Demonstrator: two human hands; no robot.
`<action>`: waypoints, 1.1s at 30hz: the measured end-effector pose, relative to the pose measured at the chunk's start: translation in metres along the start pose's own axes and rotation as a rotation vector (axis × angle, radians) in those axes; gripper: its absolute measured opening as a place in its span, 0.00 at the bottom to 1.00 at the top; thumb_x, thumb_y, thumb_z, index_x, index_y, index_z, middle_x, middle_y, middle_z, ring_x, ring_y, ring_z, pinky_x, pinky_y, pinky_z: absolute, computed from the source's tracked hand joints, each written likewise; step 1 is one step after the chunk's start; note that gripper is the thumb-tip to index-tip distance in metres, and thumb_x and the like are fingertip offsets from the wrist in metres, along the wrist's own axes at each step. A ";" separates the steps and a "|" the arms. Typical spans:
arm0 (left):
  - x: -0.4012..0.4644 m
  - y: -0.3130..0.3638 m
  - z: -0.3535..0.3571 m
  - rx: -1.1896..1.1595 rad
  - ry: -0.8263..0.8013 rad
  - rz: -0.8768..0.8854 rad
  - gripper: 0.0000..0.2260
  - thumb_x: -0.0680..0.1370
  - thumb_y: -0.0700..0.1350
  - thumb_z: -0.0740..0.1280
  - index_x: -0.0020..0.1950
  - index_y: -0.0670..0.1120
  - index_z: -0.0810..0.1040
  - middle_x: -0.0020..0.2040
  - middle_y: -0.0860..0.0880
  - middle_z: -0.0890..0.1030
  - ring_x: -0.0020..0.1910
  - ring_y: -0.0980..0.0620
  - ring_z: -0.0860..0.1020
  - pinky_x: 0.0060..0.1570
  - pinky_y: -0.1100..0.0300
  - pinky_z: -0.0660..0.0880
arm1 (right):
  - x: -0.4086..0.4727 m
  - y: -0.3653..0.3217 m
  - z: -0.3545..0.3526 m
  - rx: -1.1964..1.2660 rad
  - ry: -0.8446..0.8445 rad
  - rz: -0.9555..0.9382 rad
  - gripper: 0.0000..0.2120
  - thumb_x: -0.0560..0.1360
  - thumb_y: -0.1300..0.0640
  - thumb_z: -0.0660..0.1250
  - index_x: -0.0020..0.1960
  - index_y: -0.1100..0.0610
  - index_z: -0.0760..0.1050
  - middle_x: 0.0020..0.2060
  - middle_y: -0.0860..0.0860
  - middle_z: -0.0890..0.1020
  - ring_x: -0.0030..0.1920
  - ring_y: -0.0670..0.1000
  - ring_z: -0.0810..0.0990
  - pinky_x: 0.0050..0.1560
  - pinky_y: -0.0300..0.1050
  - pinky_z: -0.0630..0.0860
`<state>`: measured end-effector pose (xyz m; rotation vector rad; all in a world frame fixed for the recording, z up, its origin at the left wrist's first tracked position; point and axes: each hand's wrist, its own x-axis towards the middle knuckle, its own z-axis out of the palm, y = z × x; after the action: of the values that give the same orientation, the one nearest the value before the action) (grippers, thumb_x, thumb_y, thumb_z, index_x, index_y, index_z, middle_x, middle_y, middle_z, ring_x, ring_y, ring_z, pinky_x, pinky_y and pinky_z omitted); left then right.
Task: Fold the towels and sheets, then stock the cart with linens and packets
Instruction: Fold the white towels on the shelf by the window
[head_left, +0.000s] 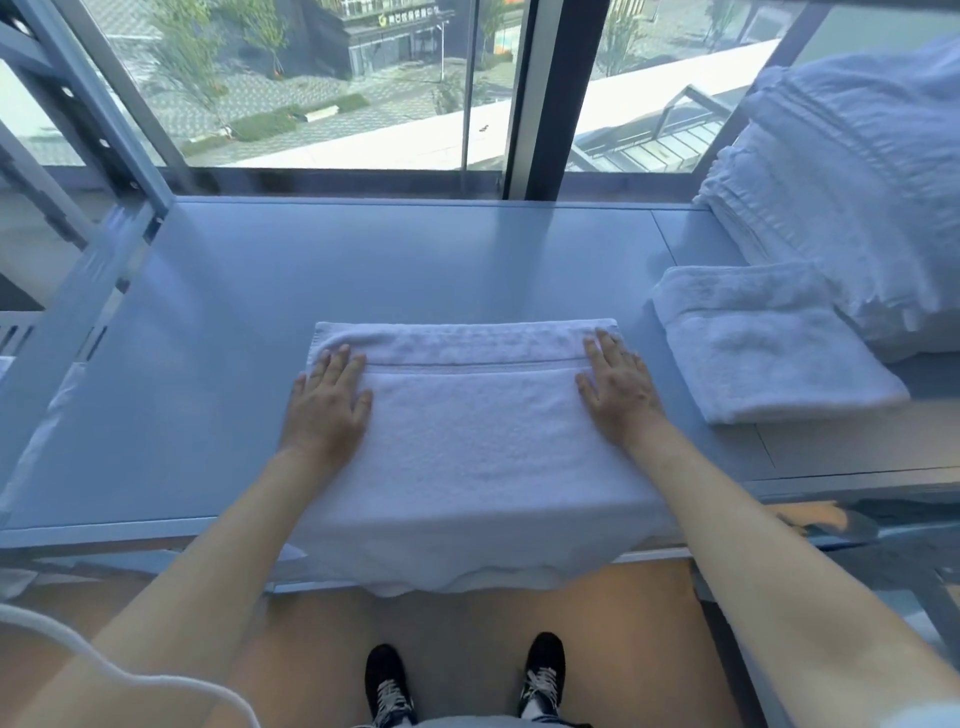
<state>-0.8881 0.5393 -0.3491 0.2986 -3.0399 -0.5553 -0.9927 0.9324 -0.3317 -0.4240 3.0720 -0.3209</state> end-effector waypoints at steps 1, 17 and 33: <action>-0.004 -0.006 0.002 0.024 0.001 -0.023 0.26 0.85 0.50 0.59 0.83 0.49 0.60 0.84 0.49 0.55 0.83 0.48 0.52 0.79 0.44 0.51 | -0.011 -0.011 0.001 0.022 0.035 -0.002 0.29 0.85 0.50 0.59 0.82 0.57 0.57 0.83 0.54 0.55 0.83 0.56 0.53 0.79 0.57 0.53; -0.102 0.055 0.007 0.048 -0.143 0.092 0.28 0.83 0.58 0.54 0.83 0.55 0.57 0.84 0.47 0.53 0.82 0.41 0.52 0.75 0.34 0.56 | -0.105 -0.079 0.039 0.011 -0.127 -0.059 0.32 0.83 0.37 0.45 0.84 0.44 0.43 0.82 0.39 0.37 0.81 0.46 0.34 0.81 0.58 0.42; 0.015 0.053 0.031 0.144 -0.088 0.065 0.30 0.81 0.68 0.45 0.83 0.65 0.47 0.84 0.57 0.42 0.83 0.52 0.39 0.80 0.41 0.39 | 0.031 -0.062 0.039 0.043 -0.079 -0.074 0.33 0.82 0.38 0.49 0.84 0.43 0.44 0.83 0.42 0.43 0.83 0.47 0.40 0.81 0.56 0.41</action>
<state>-0.9149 0.5954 -0.3591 0.1829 -3.1679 -0.3560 -1.0043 0.8575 -0.3565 -0.5360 2.9721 -0.3624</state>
